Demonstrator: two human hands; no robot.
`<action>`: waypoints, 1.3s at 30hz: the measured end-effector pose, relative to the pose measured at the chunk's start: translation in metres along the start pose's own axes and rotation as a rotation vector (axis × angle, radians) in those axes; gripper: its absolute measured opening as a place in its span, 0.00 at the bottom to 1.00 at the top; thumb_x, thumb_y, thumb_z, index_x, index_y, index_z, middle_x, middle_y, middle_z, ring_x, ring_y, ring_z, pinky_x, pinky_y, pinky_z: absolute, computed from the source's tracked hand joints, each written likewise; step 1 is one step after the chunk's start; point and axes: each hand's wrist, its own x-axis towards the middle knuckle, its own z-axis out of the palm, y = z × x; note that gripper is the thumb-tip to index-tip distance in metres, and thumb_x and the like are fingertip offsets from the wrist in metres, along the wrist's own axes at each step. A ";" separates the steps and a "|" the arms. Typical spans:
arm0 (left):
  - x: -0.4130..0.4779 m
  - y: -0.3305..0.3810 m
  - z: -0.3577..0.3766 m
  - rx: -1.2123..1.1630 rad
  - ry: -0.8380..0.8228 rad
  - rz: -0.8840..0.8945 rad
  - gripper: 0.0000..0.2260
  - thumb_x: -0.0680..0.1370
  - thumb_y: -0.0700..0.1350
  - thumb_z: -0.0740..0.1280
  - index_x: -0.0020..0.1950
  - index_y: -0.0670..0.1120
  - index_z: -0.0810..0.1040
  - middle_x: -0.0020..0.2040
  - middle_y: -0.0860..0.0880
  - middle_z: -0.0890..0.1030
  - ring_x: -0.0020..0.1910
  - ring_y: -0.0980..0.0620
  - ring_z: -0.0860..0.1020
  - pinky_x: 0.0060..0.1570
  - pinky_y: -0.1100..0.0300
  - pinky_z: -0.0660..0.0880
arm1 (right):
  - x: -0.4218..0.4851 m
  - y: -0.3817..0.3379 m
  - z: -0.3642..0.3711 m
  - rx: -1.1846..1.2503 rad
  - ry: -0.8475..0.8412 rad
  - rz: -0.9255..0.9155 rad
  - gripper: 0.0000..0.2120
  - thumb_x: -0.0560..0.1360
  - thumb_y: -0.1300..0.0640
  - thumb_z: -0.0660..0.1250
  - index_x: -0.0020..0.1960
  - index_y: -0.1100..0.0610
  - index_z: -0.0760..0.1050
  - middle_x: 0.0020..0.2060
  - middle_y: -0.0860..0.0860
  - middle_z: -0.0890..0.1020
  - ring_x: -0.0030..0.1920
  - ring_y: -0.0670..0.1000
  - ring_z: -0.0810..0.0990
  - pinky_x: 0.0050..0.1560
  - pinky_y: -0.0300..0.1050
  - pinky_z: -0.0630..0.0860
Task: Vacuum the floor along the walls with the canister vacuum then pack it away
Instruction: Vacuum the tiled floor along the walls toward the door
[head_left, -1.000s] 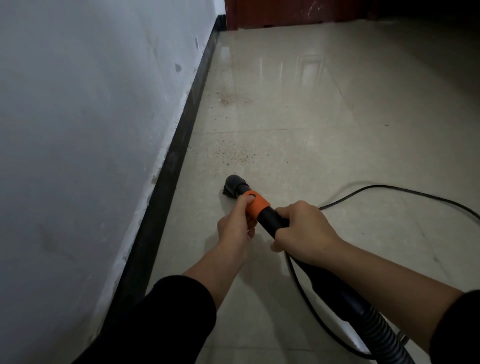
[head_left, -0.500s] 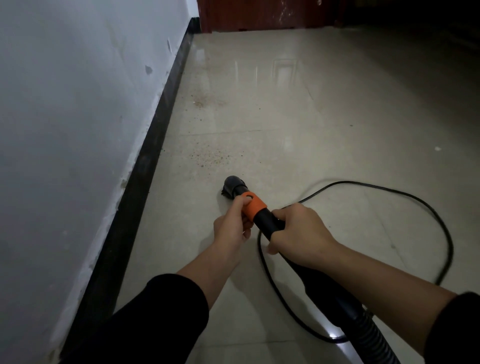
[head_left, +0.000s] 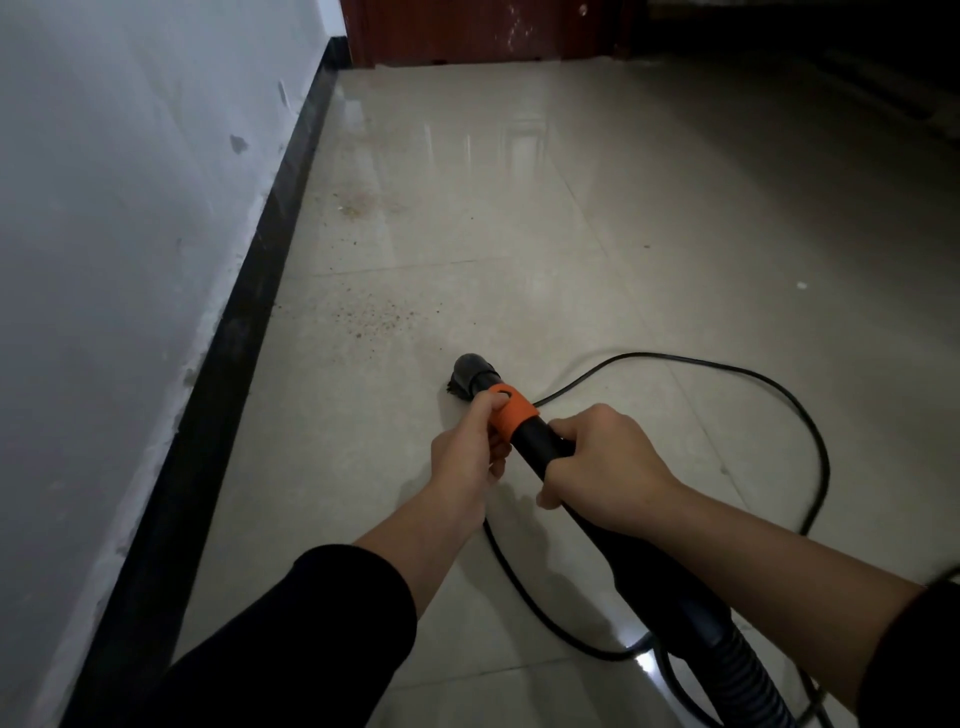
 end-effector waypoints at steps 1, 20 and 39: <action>-0.001 0.000 0.002 -0.002 0.002 -0.001 0.11 0.72 0.50 0.72 0.46 0.43 0.80 0.37 0.49 0.78 0.37 0.52 0.74 0.36 0.61 0.71 | 0.000 0.001 -0.001 0.000 0.001 0.004 0.06 0.63 0.63 0.74 0.37 0.56 0.78 0.29 0.52 0.78 0.32 0.52 0.78 0.34 0.43 0.75; 0.058 0.045 0.026 0.068 0.144 0.009 0.10 0.74 0.51 0.71 0.45 0.44 0.79 0.45 0.46 0.82 0.44 0.49 0.78 0.44 0.57 0.74 | 0.087 0.001 -0.011 -0.010 -0.033 -0.069 0.06 0.66 0.64 0.71 0.40 0.56 0.77 0.30 0.51 0.76 0.30 0.50 0.74 0.29 0.39 0.68; 0.084 0.090 0.080 0.234 0.156 -0.149 0.14 0.76 0.52 0.70 0.43 0.41 0.75 0.36 0.44 0.76 0.34 0.50 0.73 0.41 0.56 0.72 | 0.131 0.005 -0.058 0.027 -0.076 0.041 0.12 0.64 0.64 0.73 0.47 0.57 0.80 0.33 0.52 0.78 0.31 0.49 0.74 0.32 0.39 0.70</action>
